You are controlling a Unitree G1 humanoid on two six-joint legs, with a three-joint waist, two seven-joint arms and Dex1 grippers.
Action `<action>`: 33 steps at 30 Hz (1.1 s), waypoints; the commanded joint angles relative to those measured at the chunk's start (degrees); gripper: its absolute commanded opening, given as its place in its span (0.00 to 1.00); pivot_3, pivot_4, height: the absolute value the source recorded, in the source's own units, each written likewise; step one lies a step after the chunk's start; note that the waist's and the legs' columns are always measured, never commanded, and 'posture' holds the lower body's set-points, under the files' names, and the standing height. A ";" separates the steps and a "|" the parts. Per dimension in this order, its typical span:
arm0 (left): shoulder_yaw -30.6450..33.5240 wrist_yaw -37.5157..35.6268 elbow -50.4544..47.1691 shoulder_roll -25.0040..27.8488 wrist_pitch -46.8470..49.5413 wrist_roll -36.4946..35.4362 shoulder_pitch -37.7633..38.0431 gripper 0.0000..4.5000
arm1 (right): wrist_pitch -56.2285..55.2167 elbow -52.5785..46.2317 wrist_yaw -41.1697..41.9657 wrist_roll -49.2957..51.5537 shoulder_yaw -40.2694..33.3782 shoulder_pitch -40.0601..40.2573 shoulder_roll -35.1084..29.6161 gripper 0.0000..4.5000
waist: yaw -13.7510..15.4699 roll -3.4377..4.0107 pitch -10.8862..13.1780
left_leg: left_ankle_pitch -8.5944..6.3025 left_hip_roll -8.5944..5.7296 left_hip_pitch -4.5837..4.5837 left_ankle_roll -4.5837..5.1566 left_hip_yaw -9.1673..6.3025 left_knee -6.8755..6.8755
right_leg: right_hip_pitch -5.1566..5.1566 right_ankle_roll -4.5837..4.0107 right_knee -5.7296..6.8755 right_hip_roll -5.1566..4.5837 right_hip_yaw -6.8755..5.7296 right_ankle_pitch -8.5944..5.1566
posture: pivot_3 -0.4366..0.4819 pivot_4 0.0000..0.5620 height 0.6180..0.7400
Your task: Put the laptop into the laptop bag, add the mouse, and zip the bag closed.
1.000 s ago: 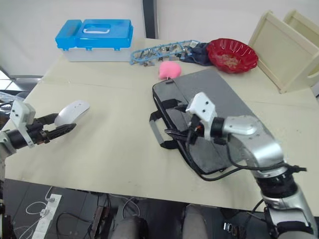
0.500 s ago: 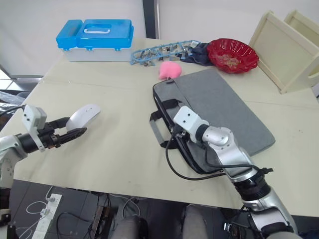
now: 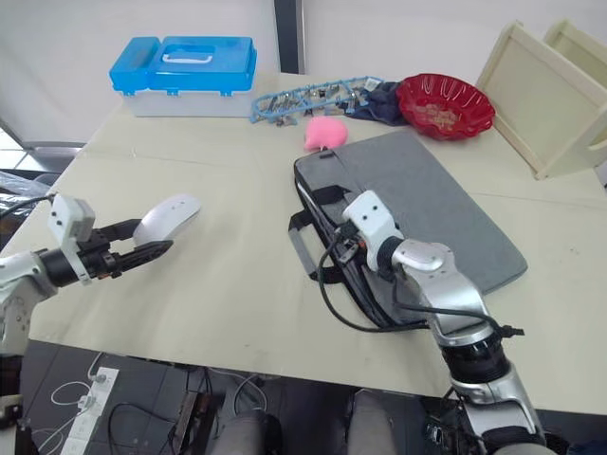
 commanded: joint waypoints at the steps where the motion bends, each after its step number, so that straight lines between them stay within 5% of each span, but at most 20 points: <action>1: -1.84 -0.80 -4.67 -0.99 1.27 -2.38 -2.36 0.61 | 4.75 -4.71 1.64 7.49 -6.84 -4.15 0.21 0.01 | -0.08 0.00 0.00 | 0.00 0.00 0.00 0.00 0.00 0.00 | 0.00 0.00 0.00 0.00 0.00 0.00 | 0.48 0.27 1.00; 12: -15.68 2.66 -6.21 -9.39 4.34 1.88 -11.45 0.61 | 9.60 -2.73 4.30 17.40 -10.35 -12.17 -2.45 0.01 | -0.51 0.04 0.02 | 0.00 -0.01 0.04 0.00 0.03 -0.05 | -0.01 0.00 0.00 0.00 0.00 0.00 | 0.48 0.27 1.00; 17: -24.50 6.14 1.78 -18.59 -0.25 9.29 -21.34 0.61 | 14.13 -5.36 2.41 23.23 -12.83 -13.97 -0.82 0.01 | -0.15 0.05 0.03 | 0.00 -0.04 0.01 0.00 0.02 0.01 | 0.00 0.00 -0.01 0.00 0.00 0.00 | 0.48 0.27 1.00; 33: -31.43 12.32 24.62 -36.12 -10.90 20.99 -33.38 0.61 | 21.66 -8.45 -8.88 37.54 -22.03 -16.39 5.18 0.01 | -0.10 0.06 0.03 | 0.00 -0.06 -0.03 0.01 -0.04 -0.04 | -0.01 0.00 -0.09 0.00 -0.02 0.01 | 0.48 0.27 1.00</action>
